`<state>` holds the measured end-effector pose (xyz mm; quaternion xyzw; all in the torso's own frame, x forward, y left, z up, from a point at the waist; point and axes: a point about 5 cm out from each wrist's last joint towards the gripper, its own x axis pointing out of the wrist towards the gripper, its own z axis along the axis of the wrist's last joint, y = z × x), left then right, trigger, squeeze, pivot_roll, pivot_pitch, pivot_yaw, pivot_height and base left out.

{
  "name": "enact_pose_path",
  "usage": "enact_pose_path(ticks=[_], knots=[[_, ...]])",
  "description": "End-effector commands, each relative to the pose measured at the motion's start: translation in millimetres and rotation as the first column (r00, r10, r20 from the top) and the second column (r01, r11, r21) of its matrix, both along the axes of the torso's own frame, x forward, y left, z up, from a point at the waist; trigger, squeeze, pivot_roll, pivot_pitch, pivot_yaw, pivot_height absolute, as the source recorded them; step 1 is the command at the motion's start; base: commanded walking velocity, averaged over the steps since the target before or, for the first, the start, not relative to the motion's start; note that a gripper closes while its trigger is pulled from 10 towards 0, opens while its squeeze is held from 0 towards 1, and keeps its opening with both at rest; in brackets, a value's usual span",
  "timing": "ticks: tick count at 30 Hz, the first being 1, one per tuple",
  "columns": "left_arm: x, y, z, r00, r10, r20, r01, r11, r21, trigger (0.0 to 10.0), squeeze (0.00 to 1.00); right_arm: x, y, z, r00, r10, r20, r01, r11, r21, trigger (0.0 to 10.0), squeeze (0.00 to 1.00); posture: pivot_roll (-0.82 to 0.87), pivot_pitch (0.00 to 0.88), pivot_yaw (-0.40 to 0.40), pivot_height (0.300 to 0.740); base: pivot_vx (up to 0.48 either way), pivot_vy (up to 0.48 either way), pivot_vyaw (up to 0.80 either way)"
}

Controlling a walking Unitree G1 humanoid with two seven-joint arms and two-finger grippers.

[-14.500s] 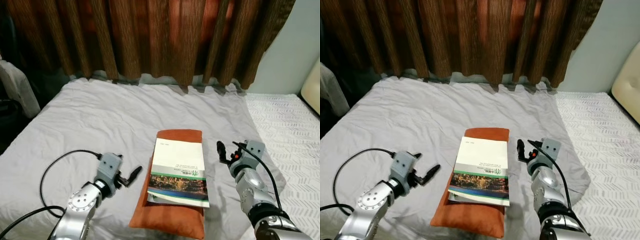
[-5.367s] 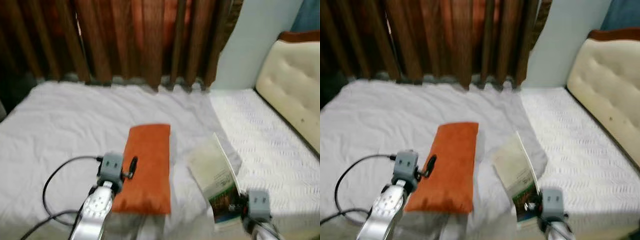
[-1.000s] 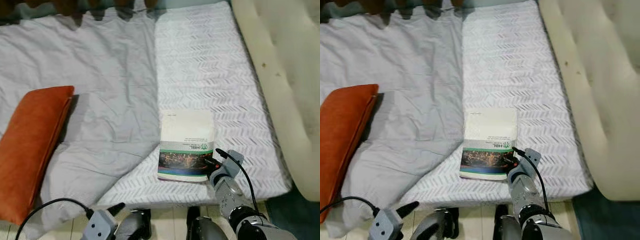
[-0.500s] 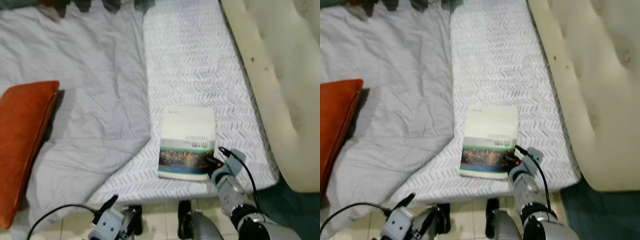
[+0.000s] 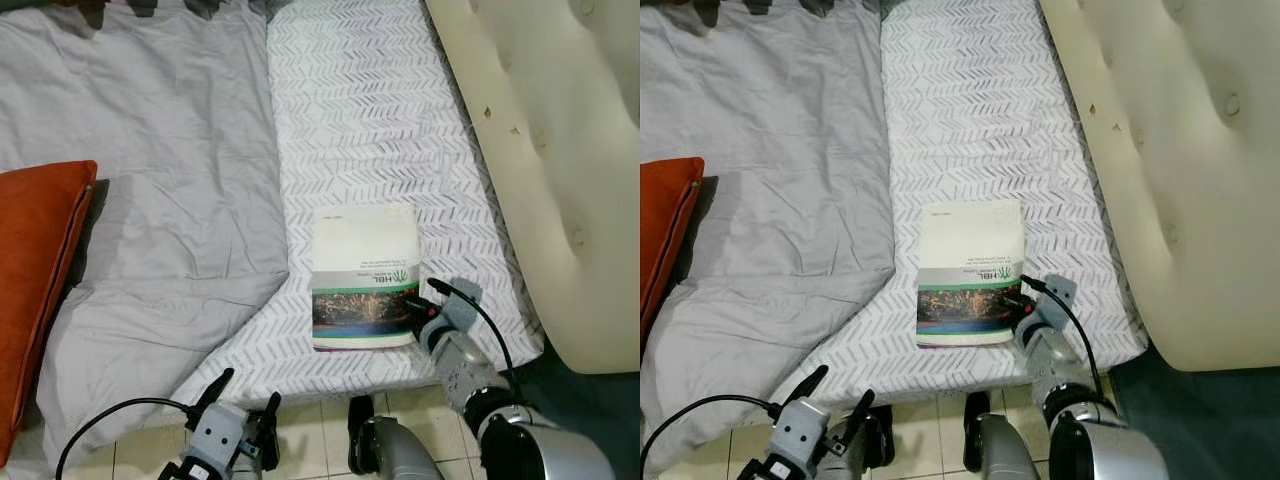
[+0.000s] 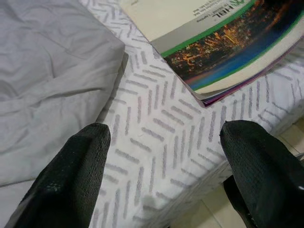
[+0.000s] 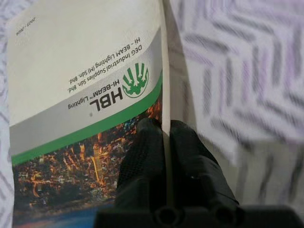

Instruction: Clean up the room

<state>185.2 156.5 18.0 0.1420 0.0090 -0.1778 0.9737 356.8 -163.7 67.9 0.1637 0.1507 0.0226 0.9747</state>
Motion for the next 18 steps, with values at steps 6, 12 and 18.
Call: enact_pose_path(ticks=[6,12,18], knots=[[-27.3,-9.1,-12.6,0.998,-0.011,-0.058,0.010,1.000,-0.025,10.0,0.00,-10.4,-0.6,-17.0,0.993,0.069,-0.095,-0.076,0.995,-0.069,0.0,0.00,0.16,0.519,-0.038,0.740,0.000,0.000,0.00],[-25.8,-10.7,-12.4,0.998,-0.007,-0.054,0.006,1.000,-0.030,10.0,0.00,-14.7,2.6,-23.4,0.991,0.068,-0.117,-0.075,0.996,-0.055,0.0,0.00,0.16,0.520,-0.039,0.740,0.000,0.000,0.00],[-23.9,-10.4,-11.5,0.999,0.003,-0.048,-0.005,1.000,-0.026,10.0,0.00,-14.1,9.8,-22.8,0.987,0.114,-0.114,-0.122,0.990,-0.067,0.0,0.00,0.16,0.518,-0.039,0.740,0.000,0.000,0.00]])
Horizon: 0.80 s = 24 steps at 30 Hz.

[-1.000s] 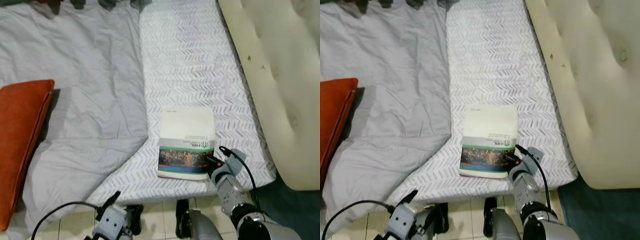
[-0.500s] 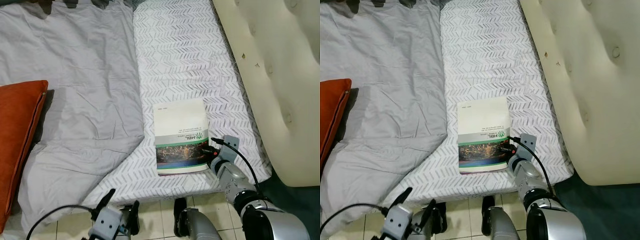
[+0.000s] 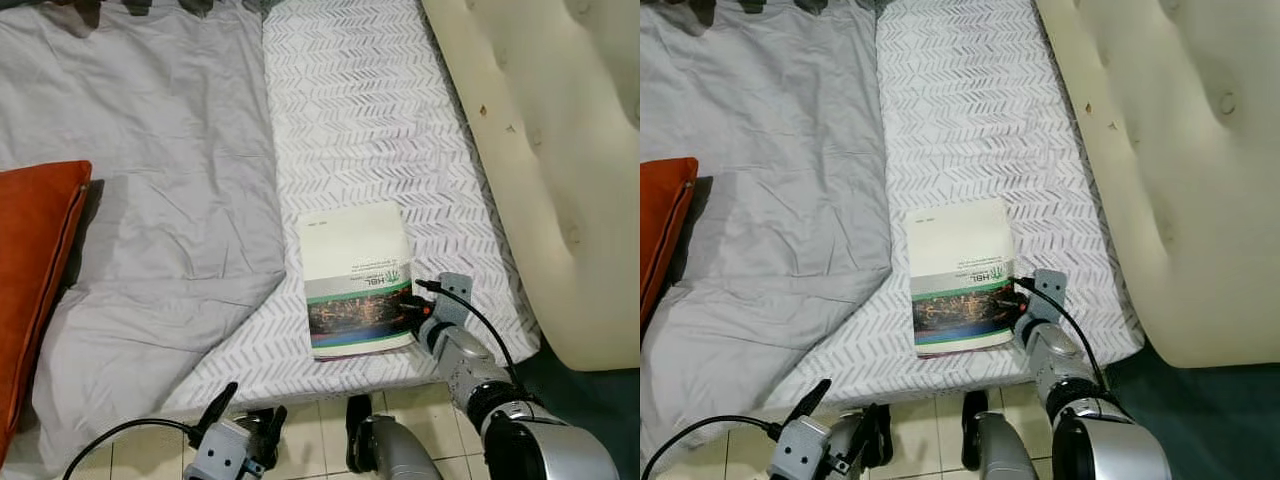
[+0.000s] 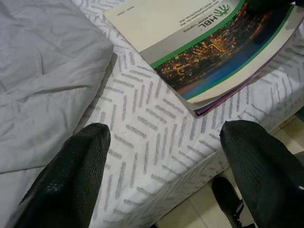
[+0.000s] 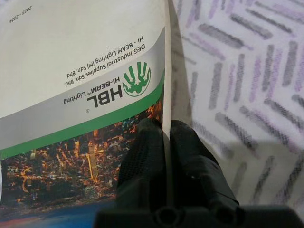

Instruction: Clean up the room

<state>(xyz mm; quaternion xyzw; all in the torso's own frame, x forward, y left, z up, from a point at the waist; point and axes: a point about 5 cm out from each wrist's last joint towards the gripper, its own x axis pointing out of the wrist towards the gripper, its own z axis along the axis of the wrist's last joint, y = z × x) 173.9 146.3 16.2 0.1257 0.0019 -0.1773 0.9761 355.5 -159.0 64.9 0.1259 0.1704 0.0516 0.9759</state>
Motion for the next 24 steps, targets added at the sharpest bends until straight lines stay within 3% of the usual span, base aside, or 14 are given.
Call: enact_pose_path(ticks=[1,6,16,24], knots=[[-12.6,-0.2,-9.7,0.998,0.003,-0.056,-0.003,1.000,0.009,10.0,0.00,-12.7,5.1,-19.7,0.996,0.041,-0.085,-0.042,0.999,-0.009,0.0,0.00,0.16,0.518,-0.039,0.740,0.000,0.000,0.00],[-16.8,1.4,-12.3,0.998,0.015,-0.068,-0.015,1.000,0.013,10.0,0.00,-12.7,17.2,-19.6,0.993,0.091,-0.078,-0.092,0.996,-0.017,0.0,0.00,0.16,0.522,-0.042,0.740,0.000,0.000,0.00],[-17.6,-1.7,-12.7,0.997,0.015,-0.069,-0.015,1.000,0.011,10.0,0.00,-12.0,21.3,-19.5,0.995,0.046,-0.084,-0.043,0.998,0.035,0.0,0.00,0.17,0.511,-0.043,0.740,0.000,0.000,0.00],[-21.5,0.9,-13.3,0.997,0.023,-0.070,-0.021,1.000,0.022,10.0,0.00,-6.5,18.5,-13.1,0.991,-0.099,-0.087,0.114,0.977,0.182,0.0,0.00,0.18,0.507,-0.047,0.740,0.000,0.000,0.00]])
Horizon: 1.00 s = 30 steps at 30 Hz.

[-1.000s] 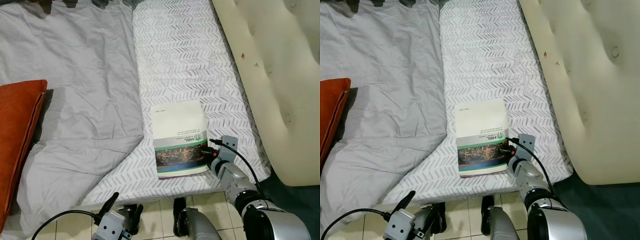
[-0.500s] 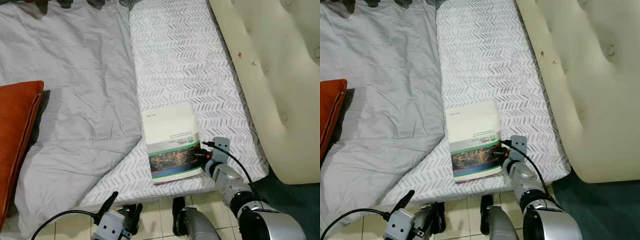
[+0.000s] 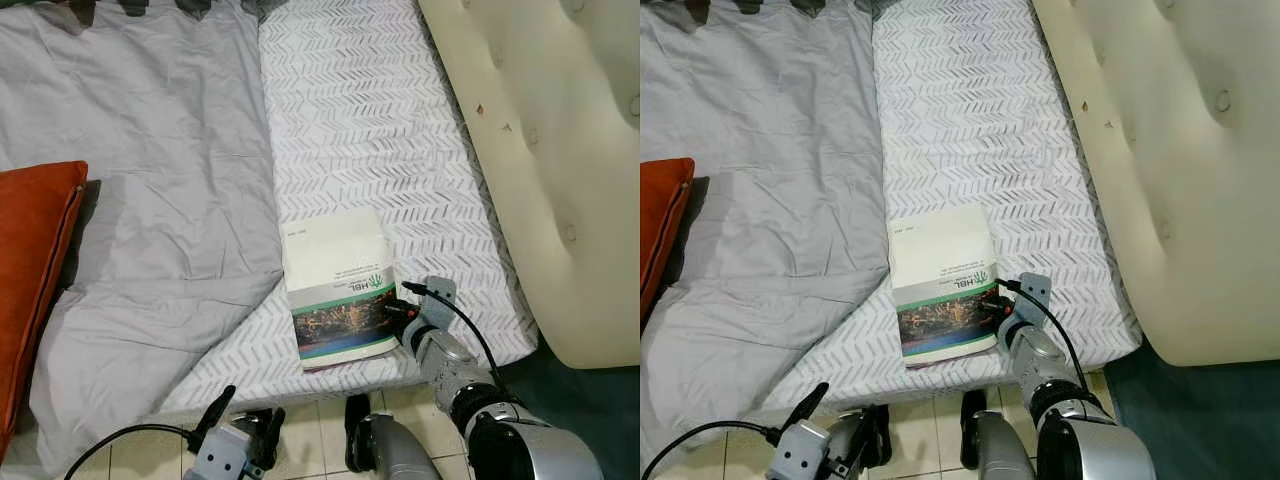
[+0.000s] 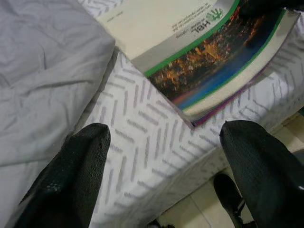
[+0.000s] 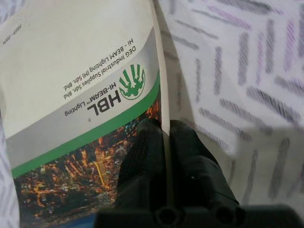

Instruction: Clean up the room

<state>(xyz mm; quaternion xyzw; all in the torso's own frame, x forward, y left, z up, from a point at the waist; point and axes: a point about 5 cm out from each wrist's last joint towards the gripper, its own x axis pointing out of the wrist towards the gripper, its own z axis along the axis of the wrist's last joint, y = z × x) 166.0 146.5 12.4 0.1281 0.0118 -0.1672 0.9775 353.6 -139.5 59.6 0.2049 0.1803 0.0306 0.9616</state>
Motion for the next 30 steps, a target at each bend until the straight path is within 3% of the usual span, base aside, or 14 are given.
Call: enact_pose_path(ticks=[1,6,7,8,9,10,15,18,23,28,30], knots=[[-13.9,0.2,-9.5,0.998,-0.001,-0.055,0.002,1.000,0.013,10.0,0.00,-5.2,0.4,-8.6,0.998,-0.040,-0.047,0.042,0.998,0.041,0.0,0.00,0.18,0.508,-0.048,0.740,0.000,0.000,0.00],[-14.1,-1.3,-9.4,0.999,-0.003,-0.054,0.003,1.000,0.012,10.0,0.00,-6.2,3.6,-10.0,0.998,-0.026,-0.051,0.028,0.999,0.031,0.0,0.00,0.18,0.509,-0.049,0.740,0.000,0.000,0.00],[-14.3,-2.0,-9.4,0.999,-0.004,-0.053,0.004,1.000,0.012,10.0,0.00,-6.8,3.5,-11.1,0.998,-0.026,-0.063,0.027,1.000,0.011,1.7,0.00,0.18,0.510,-0.050,0.740,0.000,0.000,0.00],[-14.7,-2.3,-9.5,0.999,-0.004,-0.054,0.005,1.000,0.012,10.0,0.00,-6.8,3.0,-11.2,0.998,-0.024,-0.064,0.023,1.000,-0.007,10.0,0.78,0.18,0.510,-0.050,0.740,0.000,0.000,0.00],[-14.9,-2.7,-9.6,0.999,-0.005,-0.054,0.005,1.000,0.013,10.0,0.00,-6.7,2.5,-11.2,0.998,-0.022,-0.063,0.021,1.000,-0.019,10.0,0.78,0.18,0.509,-0.051,0.740,0.000,0.000,0.00],[-15.1,-2.9,-9.7,0.998,-0.005,-0.055,0.005,1.000,0.013,10.0,0.00,-6.7,2.1,-11.1,0.998,-0.019,-0.062,0.018,0.999,-0.029,10.0,1.00,0.18,0.509,-0.050,0.740,0.000,0.000,0.00],[-15.2,-3.3,-10.5,0.998,-0.003,-0.058,0.003,1.000,0.012,10.0,0.00,-6.4,1.3,-10.5,0.998,0.028,-0.057,-0.035,0.992,-0.123,10.0,1.00,0.17,0.509,-0.057,0.740,0.000,0.000,0.00],[-14.3,-4.5,-11.5,0.998,-0.005,-0.059,0.005,1.000,0.012,10.0,0.00,-6.8,0.0,-11.4,0.992,0.098,-0.073,-0.114,0.959,-0.261,10.0,1.00,0.17,0.502,-0.062,0.740,0.000,0.000,0.00],[-13.4,-4.2,-14.6,0.998,-0.008,-0.068,0.009,1.000,0.015,10.0,0.00,-6.2,-4.1,-10.4,0.991,0.110,-0.073,-0.128,0.940,-0.317,10.0,1.00,0.15,0.480,-0.067,0.740,0.000,0.000,0.00],[0.9,-6.9,-14.0,0.998,-0.027,-0.065,0.027,1.000,0.002,10.0,0.00,-4.8,-12.4,-6.6,0.992,0.122,-0.035,-0.127,0.916,-0.382,10.0,1.00,0.13,0.380,-0.087,0.740,0.000,0.000,0.00],[12.6,-9.9,-9.5,0.995,-0.058,-0.084,0.054,0.997,-0.051,10.0,0.00,-4.8,-15.6,-3.5,0.990,0.141,0.018,-0.121,0.902,-0.415,10.0,1.00,0.12,0.293,-0.093,0.740,0.000,0.000,0.00]])
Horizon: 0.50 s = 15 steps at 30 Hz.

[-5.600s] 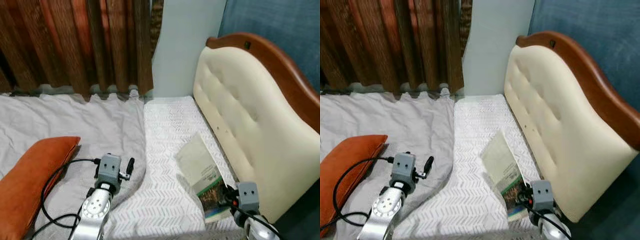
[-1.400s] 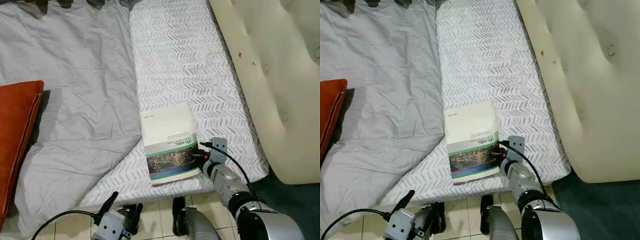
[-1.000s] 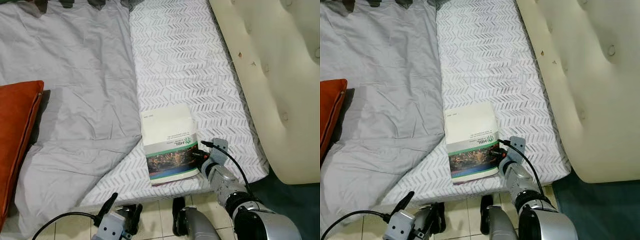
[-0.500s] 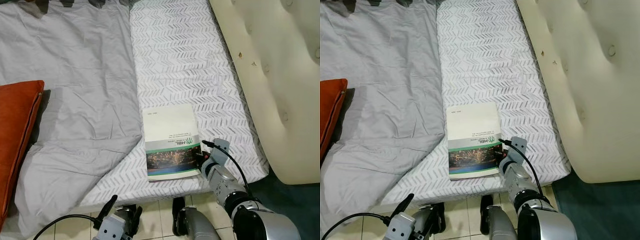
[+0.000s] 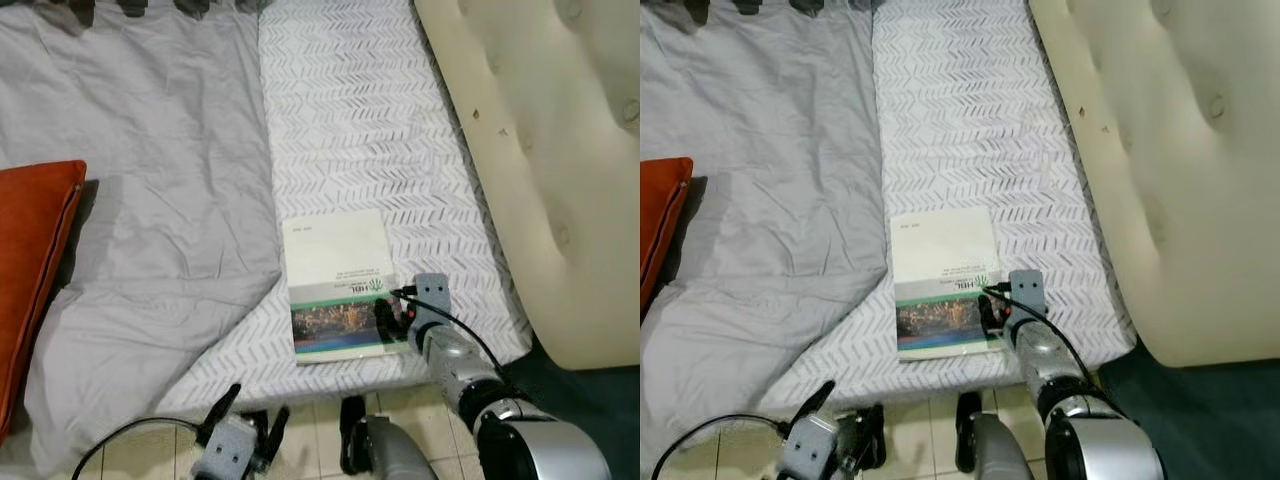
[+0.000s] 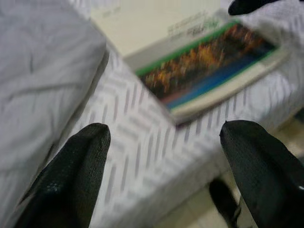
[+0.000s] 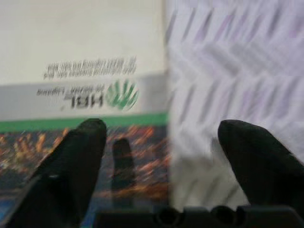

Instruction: Clean up the room

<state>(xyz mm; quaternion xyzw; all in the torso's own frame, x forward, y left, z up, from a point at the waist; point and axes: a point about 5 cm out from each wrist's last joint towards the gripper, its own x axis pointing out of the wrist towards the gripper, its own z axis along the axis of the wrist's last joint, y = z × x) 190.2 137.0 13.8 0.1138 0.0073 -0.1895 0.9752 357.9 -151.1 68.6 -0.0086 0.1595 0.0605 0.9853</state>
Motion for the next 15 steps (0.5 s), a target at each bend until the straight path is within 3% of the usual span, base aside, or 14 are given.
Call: enact_pose_path(ticks=[1,5,6,7,8,10,11,12,15], knots=[[-8.1,-0.1,-8.2,0.996,-0.023,-0.081,0.021,1.000,-0.023,10.0,0.00,-10.0,-5.9,-12.1,1.000,0.000,-0.001,0.000,1.000,-0.022,10.0,1.00,0.12,0.244,-0.093,0.740,0.000,0.000,0.00],[4.3,3.2,-6.7,0.996,-0.015,-0.086,0.012,0.999,-0.038,10.0,0.00,-13.2,-9.3,-14.1,1.000,-0.012,0.026,0.013,0.999,-0.037,10.0,1.00,0.10,0.150,-0.092,0.740,0.000,0.000,0.00],[19.1,12.4,2.2,0.997,0.021,-0.070,-0.025,0.998,-0.058,10.0,0.00,-18.9,-17.1,-15.8,0.995,-0.060,0.082,0.061,0.998,-0.009,10.0,1.00,0.10,0.073,-0.090,0.740,0.000,0.000,0.00],[19.1,12.4,2.2,0.997,0.021,-0.070,-0.025,0.998,-0.058,10.0,0.00,-18.9,-17.1,-15.8,0.995,-0.060,0.082,0.061,0.998,-0.009,10.0,1.00,0.10,0.073,-0.090,0.740,0.000,0.000,0.00],[31.8,21.5,13.6,0.997,0.062,-0.041,-0.064,0.996,-0.067,10.0,0.00,-25.6,-24.4,-17.5,0.985,-0.106,0.132,0.103,0.994,0.036,10.0,1.00,0.10,0.035,-0.087,0.740,0.000,0.000,0.00],[51.2,33.3,20.7,0.989,0.137,-0.046,-0.140,0.987,-0.073,10.0,0.00,-34.5,-28.4,-21.0,0.975,-0.142,0.173,0.131,0.989,0.076,10.0,1.00,0.10,0.000,-0.085,0.740,0.000,0.000,0.00],[51.2,33.3,20.7,0.989,0.137,-0.046,-0.140,0.987,-0.073,10.0,0.00,-34.5,-28.4,-21.0,0.975,-0.142,0.173,0.131,0.989,0.076,10.0,1.00,0.10,0.000,-0.085,0.740,0.000,0.000,0.00],[63.9,40.7,28.6,0.977,0.212,-0.033,-0.213,0.974,-0.073,10.0,0.00,-43.8,-29.6,-25.2,0.968,-0.160,0.196,0.142,0.985,0.103,10.0,1.00,0.08,0.000,-0.075,0.740,0.000,0.000,0.00],[75.3,45.8,30.7,0.959,0.279,-0.053,-0.283,0.957,-0.070,10.0,0.00,-50.5,-28.8,-29.4,0.966,-0.166,0.198,0.145,0.983,0.116,10.0,1.00,0.07,0.000,-0.068,0.740,0.000,0.000,0.00]])
